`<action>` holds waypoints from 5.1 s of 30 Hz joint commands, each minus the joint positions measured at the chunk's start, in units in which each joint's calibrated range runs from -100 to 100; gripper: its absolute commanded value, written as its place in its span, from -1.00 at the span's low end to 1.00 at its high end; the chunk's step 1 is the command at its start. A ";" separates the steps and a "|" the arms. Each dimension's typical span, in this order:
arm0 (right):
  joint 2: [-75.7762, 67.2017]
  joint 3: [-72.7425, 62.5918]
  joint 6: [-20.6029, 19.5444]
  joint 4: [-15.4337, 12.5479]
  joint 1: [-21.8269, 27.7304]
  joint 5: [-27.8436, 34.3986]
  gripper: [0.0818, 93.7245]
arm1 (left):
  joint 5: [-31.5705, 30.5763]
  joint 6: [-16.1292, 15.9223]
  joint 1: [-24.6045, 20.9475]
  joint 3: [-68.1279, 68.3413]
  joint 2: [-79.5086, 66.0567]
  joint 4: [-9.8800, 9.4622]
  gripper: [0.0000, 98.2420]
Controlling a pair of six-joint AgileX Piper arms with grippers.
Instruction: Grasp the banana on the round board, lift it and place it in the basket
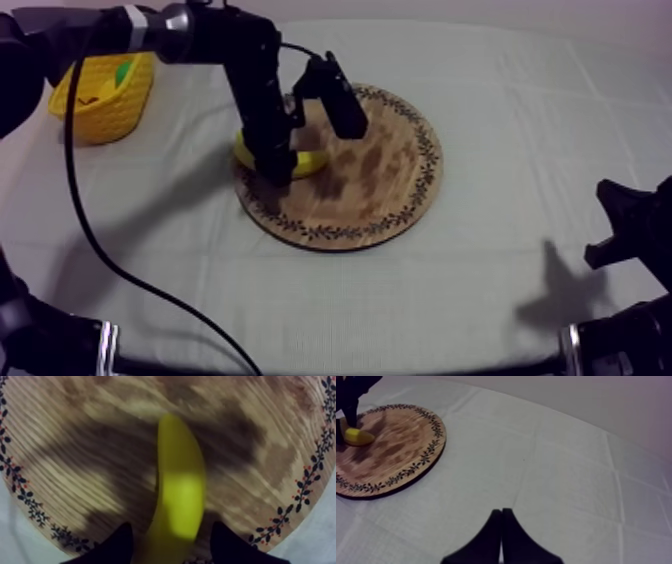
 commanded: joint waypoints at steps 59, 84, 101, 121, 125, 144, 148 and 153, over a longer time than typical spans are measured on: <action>0.03 -0.03 0.02 0.00 0.00 -0.04 -1.00 | 16.73 0.40 -31.13 -19.21 -15.99 -6.03 -0.37; 0.03 -0.03 0.02 0.00 0.00 -0.04 -1.00 | 13.03 7.89 -27.51 0.22 -41.75 -5.76 0.04; 0.03 -0.03 0.03 0.00 0.00 -0.04 -1.00 | -4.59 17.21 -23.67 24.63 -77.08 -5.45 -0.64; 0.03 -0.03 0.02 0.00 0.00 -0.04 -1.00 | -27.98 19.61 -22.58 68.93 -110.97 -4.90 -1.00; 0.03 -0.03 0.02 0.00 0.00 -0.04 -1.00 | -31.46 20.75 -22.13 76.65 -116.72 -5.00 -1.00; 0.03 -0.03 0.02 0.00 0.00 -0.04 -1.00 | -39.19 21.14 -21.04 94.89 -132.14 -3.15 -1.00; 0.03 -0.03 0.02 0.00 0.00 -0.04 -1.00 | -39.84 22.37 -21.02 95.31 -133.65 -3.29 -1.00; 0.03 -0.03 0.02 0.00 0.00 -0.04 -1.00 | -41.39 25.02 -20.99 95.86 -134.33 -3.55 -1.00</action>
